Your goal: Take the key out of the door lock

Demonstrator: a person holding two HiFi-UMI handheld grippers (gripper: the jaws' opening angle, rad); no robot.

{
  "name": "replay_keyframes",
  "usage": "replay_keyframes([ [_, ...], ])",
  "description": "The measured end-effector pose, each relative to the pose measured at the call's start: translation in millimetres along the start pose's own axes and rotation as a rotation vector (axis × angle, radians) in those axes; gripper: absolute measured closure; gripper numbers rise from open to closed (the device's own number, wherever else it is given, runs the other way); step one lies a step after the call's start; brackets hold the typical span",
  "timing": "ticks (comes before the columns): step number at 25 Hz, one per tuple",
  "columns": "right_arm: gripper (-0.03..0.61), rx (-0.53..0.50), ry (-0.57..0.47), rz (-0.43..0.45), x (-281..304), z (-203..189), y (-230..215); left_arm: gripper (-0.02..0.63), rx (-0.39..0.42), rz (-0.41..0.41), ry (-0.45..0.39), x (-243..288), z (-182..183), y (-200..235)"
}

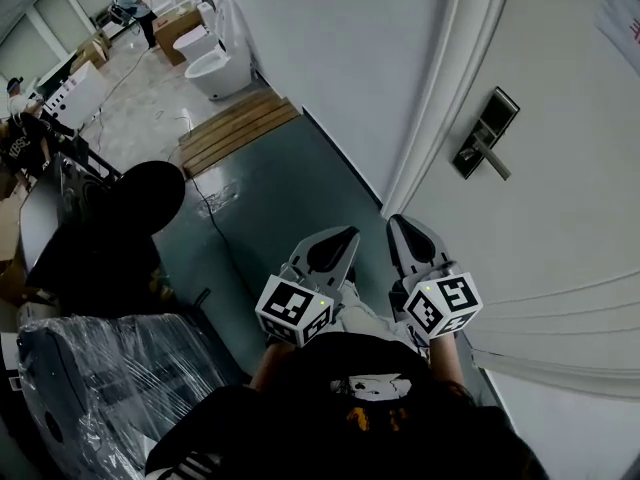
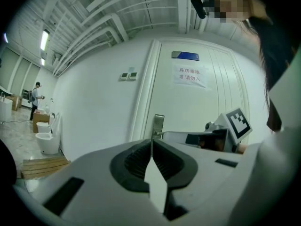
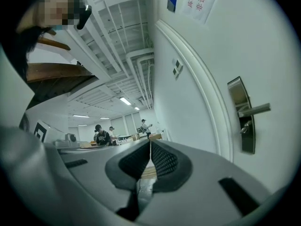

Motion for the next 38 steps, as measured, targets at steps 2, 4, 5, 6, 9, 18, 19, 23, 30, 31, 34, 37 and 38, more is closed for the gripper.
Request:
replay_keyframes([
  [2,0.574,0.016,-0.002,0.015,15.2,0.9,-11.2,0.594,0.004,0.014,0.005,11.8,1.2,11.3],
  [4,0.574,0.035,-0.005,0.033,31.4,1.7,-23.3,0.594,0.008,0.028,0.009,26.2,3.8,23.8],
  [5,0.574,0.043,-0.006,0.042,39.4,2.2,-30.0,0.594,0.008,0.035,0.009,34.2,5.4,29.9],
  [6,0.574,0.049,-0.007,0.051,47.7,2.8,-37.2,0.594,0.007,0.041,0.008,43.0,6.9,35.9],
  [9,0.574,0.057,0.002,0.063,73.2,5.3,-62.9,0.594,0.012,0.053,0.013,74.5,9.8,52.6],
  [18,0.574,0.08,0.003,0.049,129.5,23.2,-139.5,0.594,0.039,0.043,0.046,166.3,24.8,90.7],
  [19,0.572,0.083,0.004,0.046,133.8,24.0,-147.3,0.594,0.045,0.042,0.051,175.6,25.3,94.4],
  [23,0.574,0.095,0.001,0.032,149.8,26.0,-172.7,0.594,0.071,0.03,0.062,207.5,29.8,107.7],
  [30,0.573,0.112,-0.009,-0.005,154.9,27.2,-212.5,0.594,0.088,-0.023,0.051,259.9,37.0,103.2],
  [31,0.572,0.113,-0.01,-0.013,151.8,28.4,-215.9,0.594,0.09,-0.036,0.054,264.1,37.8,98.2],
  [34,0.574,0.116,-0.014,-0.035,138.3,31.7,-221.4,0.594,0.1,-0.074,0.067,270.5,37.6,79.6],
  [37,0.573,0.125,-0.026,-0.064,127.6,31.8,-222.1,0.594,0.109,-0.11,0.078,272.7,37.1,67.1],
  [38,0.572,0.131,-0.032,-0.076,123.8,31.4,-223.7,0.594,0.111,-0.124,0.083,275.0,36.5,62.9],
])
Point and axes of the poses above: the fingertips, and each gripper's own axes: x forward along the fingers, y to its left, z out of its top, the point moved 1 cm from there along -x, backward along the fingers, and after that the axes turned 15 degrees about z, right-handed, at the moved point
